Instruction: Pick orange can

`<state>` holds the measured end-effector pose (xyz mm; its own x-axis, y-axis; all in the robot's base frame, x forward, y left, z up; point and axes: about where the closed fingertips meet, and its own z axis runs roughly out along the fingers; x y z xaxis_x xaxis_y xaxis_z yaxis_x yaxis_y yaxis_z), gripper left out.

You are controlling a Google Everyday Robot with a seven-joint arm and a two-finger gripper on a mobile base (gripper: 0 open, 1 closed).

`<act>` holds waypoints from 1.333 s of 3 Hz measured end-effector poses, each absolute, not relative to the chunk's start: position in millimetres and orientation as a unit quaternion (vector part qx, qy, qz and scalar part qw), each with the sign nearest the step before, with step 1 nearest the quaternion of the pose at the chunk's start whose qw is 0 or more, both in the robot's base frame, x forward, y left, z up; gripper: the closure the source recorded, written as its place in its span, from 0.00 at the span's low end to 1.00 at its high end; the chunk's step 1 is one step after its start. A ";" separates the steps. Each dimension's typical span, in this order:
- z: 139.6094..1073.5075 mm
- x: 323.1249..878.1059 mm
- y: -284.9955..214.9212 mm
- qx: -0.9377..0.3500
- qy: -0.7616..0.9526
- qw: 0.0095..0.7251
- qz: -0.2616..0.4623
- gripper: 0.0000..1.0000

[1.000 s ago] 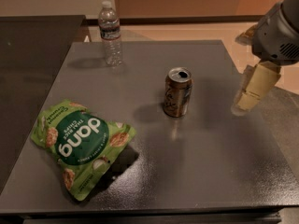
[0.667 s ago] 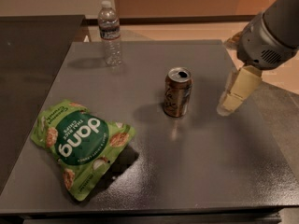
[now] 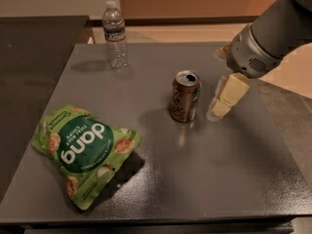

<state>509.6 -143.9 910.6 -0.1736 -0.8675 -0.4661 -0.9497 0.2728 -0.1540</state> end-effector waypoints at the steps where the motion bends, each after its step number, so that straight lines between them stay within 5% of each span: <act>1: 905.2 512.7 -129.9 -0.600 0.754 0.244 0.113 0.00; 3: 906.2 513.4 -106.8 -0.609 0.736 0.251 0.156 0.00; 4: 904.6 512.3 -96.9 -0.616 0.728 0.251 0.167 0.18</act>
Offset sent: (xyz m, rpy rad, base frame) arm 0.0077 0.0390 -0.0050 0.1438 0.0568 0.0819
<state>512.3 -96.9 904.6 -0.1149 -0.8129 -0.5710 -0.9804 0.1855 -0.0668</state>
